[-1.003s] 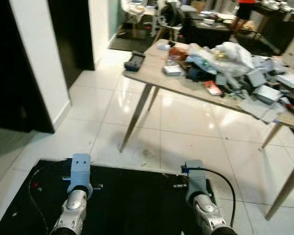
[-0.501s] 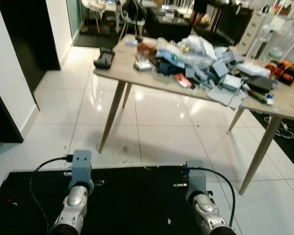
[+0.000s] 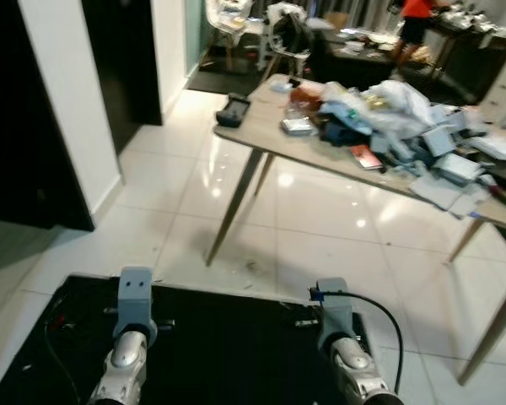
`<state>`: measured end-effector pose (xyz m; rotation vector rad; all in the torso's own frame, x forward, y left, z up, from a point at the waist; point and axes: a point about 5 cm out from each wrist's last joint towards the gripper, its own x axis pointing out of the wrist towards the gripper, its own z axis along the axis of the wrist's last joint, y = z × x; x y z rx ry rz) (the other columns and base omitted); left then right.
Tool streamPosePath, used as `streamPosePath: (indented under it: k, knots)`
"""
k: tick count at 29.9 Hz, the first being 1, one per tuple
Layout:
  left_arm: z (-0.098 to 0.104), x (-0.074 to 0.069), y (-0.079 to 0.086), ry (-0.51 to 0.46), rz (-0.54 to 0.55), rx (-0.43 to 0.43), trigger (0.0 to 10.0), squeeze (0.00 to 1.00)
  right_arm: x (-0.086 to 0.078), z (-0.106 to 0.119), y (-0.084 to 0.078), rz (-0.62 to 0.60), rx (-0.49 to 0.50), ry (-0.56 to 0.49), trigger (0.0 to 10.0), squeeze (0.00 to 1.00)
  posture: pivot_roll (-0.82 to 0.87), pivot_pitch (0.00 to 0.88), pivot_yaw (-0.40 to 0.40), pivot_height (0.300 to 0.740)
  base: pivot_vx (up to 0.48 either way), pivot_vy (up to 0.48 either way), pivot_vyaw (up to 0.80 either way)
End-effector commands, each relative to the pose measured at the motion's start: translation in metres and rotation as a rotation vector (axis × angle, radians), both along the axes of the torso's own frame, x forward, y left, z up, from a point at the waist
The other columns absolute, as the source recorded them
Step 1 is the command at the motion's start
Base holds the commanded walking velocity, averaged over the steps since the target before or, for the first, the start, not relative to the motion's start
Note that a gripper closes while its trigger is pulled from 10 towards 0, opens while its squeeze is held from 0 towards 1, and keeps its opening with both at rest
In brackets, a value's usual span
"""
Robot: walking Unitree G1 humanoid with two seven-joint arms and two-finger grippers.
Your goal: Picking trash to rubbish bin
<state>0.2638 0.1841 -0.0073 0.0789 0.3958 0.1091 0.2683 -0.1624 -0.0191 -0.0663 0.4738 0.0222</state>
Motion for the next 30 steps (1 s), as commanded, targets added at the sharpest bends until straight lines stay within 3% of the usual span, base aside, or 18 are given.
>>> streamPosePath:
  k: [1,9,19,30]
  knots:
    - [-0.002,-0.002,-0.004,0.009,-0.017,0.007,10.0,0.0,-0.003,-0.002,-0.005,-0.018,-0.002,0.005,10.0,0.0,0.02,0.001,-0.071,0.74,0.0,0.0,0.0]
    - [0.002,0.0,-0.007,-0.019,-0.027,-0.044,10.0,0.0,-0.004,-0.002,-0.005,-0.028,0.003,0.001,10.0,0.0,0.01,0.0,-0.062,0.74,0.0,0.0,0.0]
    - [0.008,0.006,-0.014,-0.045,-0.084,-0.042,10.0,0.0,-0.003,-0.001,-0.005,-0.033,0.001,-0.012,10.0,0.0,0.01,0.004,-0.06,0.74,0.0,0.0,0.0]
    - [0.011,0.008,-0.012,-0.064,-0.073,-0.059,10.0,0.0,0.003,0.006,-0.005,-0.025,-0.005,-0.055,10.0,0.0,0.01,0.009,-0.065,0.74,0.33,0.0,0.0]
